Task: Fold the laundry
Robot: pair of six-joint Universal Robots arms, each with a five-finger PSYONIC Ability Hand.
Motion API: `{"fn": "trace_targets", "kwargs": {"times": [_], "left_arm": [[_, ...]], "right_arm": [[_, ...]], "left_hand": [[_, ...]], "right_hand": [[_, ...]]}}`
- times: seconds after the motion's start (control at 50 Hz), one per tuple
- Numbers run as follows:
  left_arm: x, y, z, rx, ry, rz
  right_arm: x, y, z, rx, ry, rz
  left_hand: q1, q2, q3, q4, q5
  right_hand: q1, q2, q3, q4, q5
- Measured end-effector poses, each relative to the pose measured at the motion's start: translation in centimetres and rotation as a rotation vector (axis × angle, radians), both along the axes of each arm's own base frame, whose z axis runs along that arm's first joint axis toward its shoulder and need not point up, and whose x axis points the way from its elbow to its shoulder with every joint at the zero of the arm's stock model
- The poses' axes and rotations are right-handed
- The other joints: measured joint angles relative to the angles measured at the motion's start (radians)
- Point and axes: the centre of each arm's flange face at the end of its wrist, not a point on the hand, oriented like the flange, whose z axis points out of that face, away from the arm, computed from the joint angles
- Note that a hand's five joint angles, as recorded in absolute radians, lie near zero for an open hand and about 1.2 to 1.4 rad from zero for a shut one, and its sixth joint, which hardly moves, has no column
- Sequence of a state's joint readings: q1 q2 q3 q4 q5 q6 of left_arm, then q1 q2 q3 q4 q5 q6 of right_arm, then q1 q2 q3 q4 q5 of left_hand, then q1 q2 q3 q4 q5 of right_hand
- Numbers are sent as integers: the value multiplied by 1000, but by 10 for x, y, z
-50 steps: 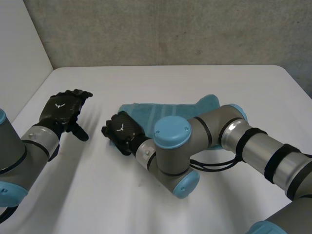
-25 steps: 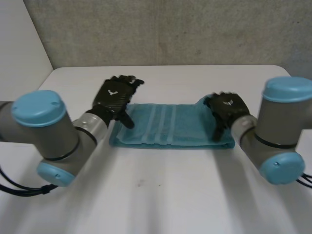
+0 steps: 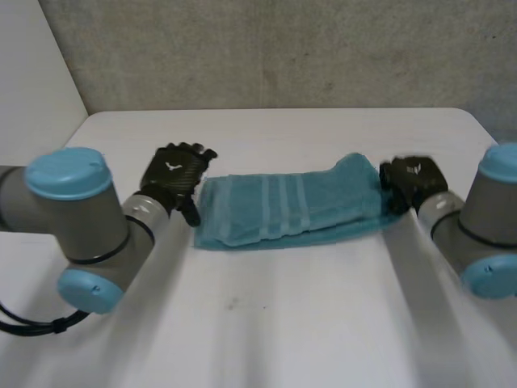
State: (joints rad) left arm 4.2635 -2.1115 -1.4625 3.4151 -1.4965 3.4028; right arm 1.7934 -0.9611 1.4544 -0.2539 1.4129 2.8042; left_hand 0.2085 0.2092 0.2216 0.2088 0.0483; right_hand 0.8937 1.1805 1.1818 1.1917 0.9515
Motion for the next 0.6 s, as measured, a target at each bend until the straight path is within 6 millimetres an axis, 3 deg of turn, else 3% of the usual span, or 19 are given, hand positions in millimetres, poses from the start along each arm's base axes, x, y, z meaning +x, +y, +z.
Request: {"fn": "trace_targets", "kwargs": {"times": [0.02,0.1,0.18,0.2,0.22,0.26,0.28,0.34,0.36,0.4,0.48,0.5,0.52,0.54,0.56,0.6], "left_arm": [[3,1,4,-4,2,11],[21,9,23,-28,17,62],[31,12,32,-41,25,84],[34,13,34,-45,27,90],[34,13,34,-45,27,90],[41,14,40,-56,33,107],[41,14,40,-56,33,107],[47,11,43,-61,42,125],[47,11,43,-61,42,125],[48,8,45,-64,51,132],[48,6,47,-67,59,134],[47,1,52,-76,82,135],[45,-2,55,-81,101,134],[45,-2,55,-81,101,134],[42,-6,60,-88,129,130],[39,-9,64,-90,152,126]], "right_arm": [[3,-2,7,-25,5,6],[60,10,62,-188,5,131],[112,36,79,-242,-15,261],[128,46,79,-249,-19,303],[128,46,79,-249,-19,303],[174,82,66,-244,-17,445],[174,82,66,-244,-17,445],[212,125,31,-208,33,606],[212,125,31,-208,33,606],[224,146,4,-184,94,681],[226,150,-4,-180,114,694],[227,151,-8,-188,144,678],[223,143,6,-211,140,609],[223,143,6,-211,140,609],[219,136,20,-222,116,558],[210,124,43,-229,54,482]], "left_hand": [[0,0,0,0,0],[0,0,0,0,0],[0,0,0,0,0],[0,0,0,0,0],[0,0,0,0,0],[0,0,0,0,0],[0,0,0,0,0],[0,0,0,0,0],[0,0,0,0,0],[0,0,0,0,0],[0,0,0,0,0],[0,0,0,0,0],[0,0,0,0,0],[0,0,0,0,0],[0,0,0,0,0],[0,0,0,0,0]], "right_hand": [[0,0,0,0,0],[9,0,1,0,17],[9,0,1,0,28],[9,0,1,0,28],[9,0,1,0,28],[9,0,2,0,32],[9,0,2,0,32],[33,0,2,0,32],[33,0,2,0,32],[49,0,2,-1,32],[50,0,2,-1,32],[-445,-532,-495,-504,-449],[-620,-784,-748,-758,-692],[-620,-784,-748,-758,-692],[-680,-930,-929,-932,-856],[-682,-956,-962,-958,-884]]}}
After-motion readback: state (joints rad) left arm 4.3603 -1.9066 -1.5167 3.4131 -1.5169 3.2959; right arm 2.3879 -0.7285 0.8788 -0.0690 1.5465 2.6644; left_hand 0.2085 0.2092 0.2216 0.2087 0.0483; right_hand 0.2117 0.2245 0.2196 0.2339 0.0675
